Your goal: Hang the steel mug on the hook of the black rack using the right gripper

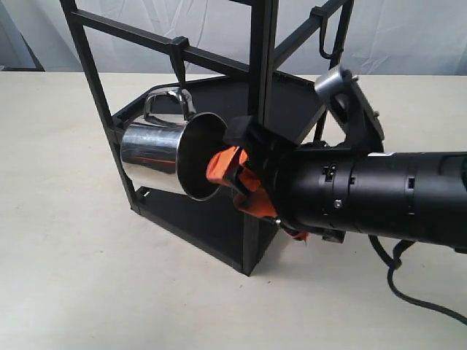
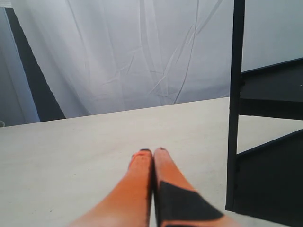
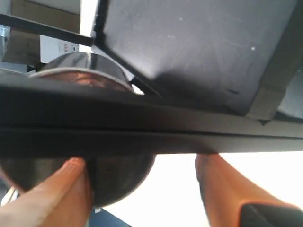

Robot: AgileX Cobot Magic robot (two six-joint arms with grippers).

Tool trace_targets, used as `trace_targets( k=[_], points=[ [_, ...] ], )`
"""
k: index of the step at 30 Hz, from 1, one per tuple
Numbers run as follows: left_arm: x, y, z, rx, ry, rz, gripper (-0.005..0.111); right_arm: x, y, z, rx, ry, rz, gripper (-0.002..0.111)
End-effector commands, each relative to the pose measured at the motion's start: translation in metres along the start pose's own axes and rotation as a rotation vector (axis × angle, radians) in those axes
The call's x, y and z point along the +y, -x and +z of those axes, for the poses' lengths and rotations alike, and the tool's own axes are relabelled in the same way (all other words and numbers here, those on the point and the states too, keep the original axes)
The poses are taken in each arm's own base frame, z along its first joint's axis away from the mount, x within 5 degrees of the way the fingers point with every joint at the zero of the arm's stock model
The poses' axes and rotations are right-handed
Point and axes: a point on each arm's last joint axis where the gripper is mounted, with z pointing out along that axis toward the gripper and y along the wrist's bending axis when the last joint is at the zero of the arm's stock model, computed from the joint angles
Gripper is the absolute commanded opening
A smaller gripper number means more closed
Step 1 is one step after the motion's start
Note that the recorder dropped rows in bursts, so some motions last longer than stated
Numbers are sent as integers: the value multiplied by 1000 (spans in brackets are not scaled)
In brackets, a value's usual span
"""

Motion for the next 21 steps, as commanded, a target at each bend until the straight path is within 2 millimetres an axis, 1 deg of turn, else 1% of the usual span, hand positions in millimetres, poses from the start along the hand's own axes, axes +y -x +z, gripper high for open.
trace_targets(
  k=[1, 2, 3, 4, 5, 6, 9, 10, 13, 17, 21],
  points=[
    [0, 1, 0, -10, -4, -2, 2, 8, 5, -19, -70, 48, -84, 60],
    [0, 1, 0, -10, -4, -2, 2, 11, 5, -24, -76, 63, -103, 60],
    [0, 1, 0, -10, -4, -2, 2, 14, 5, -30, -81, 84, -135, 57],
    [0, 1, 0, -10, -4, -2, 2, 17, 5, -36, -85, 104, -169, 51],
    [0, 1, 0, -10, -4, -2, 2, 20, 4, -45, -92, 128, -229, 38],
    [0, 1, 0, -10, -4, -2, 2, 22, 4, -49, -93, 139, -273, 30],
    [0, 1, 0, -10, -4, -2, 2, 26, -2, -65, -72, 179, -409, 0],
    [0, 1, 0, -10, -4, -2, 2, 28, -4, -71, -58, 198, -436, 0],
    [0, 1, 0, -10, -4, -2, 2, 31, -7, -82, -53, 234, -452, 0],
    [0, 1, 0, -10, -4, -2, 2, 33, -7, -92, -76, 264, -464, 0],
    [0, 1, 0, -10, -4, -2, 2, 32, -6, -102, -133, 237, -705, 0]
  ],
)
